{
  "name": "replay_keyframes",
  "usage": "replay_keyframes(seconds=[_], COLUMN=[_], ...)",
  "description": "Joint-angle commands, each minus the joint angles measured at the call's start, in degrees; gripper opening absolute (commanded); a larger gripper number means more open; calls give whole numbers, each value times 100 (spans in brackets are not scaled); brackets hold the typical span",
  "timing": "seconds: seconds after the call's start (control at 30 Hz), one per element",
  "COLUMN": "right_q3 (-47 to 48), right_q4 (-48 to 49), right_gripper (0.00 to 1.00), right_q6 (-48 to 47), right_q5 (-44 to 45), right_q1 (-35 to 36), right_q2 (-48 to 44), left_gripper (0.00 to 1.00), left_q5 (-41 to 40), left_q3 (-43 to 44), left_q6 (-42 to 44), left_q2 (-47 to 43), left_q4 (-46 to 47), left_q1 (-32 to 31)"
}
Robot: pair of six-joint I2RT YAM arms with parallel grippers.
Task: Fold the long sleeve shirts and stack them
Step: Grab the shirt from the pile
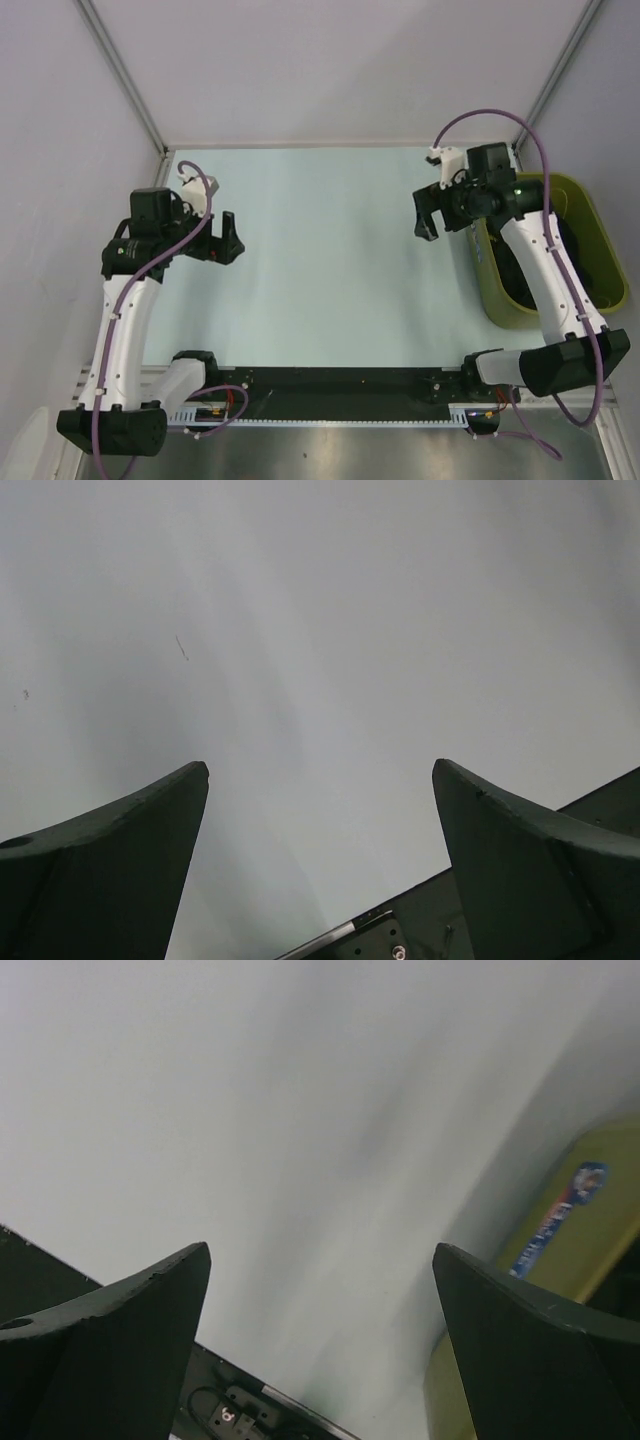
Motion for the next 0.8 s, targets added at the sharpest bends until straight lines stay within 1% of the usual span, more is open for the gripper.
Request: replay_keyframes(seconds=[0.0,0.1,0.13,0.2,0.23,0.3,0.33,0.43,0.5,0.67,0.7,0.77], right_q3=[724,1312,1557,1805,2023,2139,2157,1947,1640,788,429,137], right_q4=[-134,-485,-712,-1046,-1153,-1442,-1487,-1506,-1305,-672,-296,170], right_gripper=[100,100,100,100,100,100,100,100,100,100,100,100], right_q6=[-357,-726,-866,-1235,-1358,-1726,-1825,-2133,-2203,-2116,-2072,-1975], right_q5=[-418,-813,-918,-1156,-1209,-1218,-1201,-929,-648,134,266,548], right_q1=[-1055,-1822,-2390,-2981,-3515,-4037,-4448,-4847,-5032,-4919,-4883,-4770], right_q2=[194,414,510,607,721,880,950,1222,1381,1618,1662,1759], left_gripper=[100,99,99,99,99,100,99,99,100,100,99,99], left_q5=[36,-193,-219,-202,-193,-141,-106,-35,17,193,202,272], left_q3=[425,750,881,970,1014,1067,1093,1199,1225,1234,1208,1173], left_q6=[139,262,332,403,438,438,438,473,534,587,570,579], left_q2=[149,394,456,553,615,659,703,791,817,896,888,870], left_q4=[62,-61,-139,-201,-193,-175,-158,-131,-131,-122,-105,-87], left_q1=[36,36,36,36,36,36,27,27,27,27,27,27])
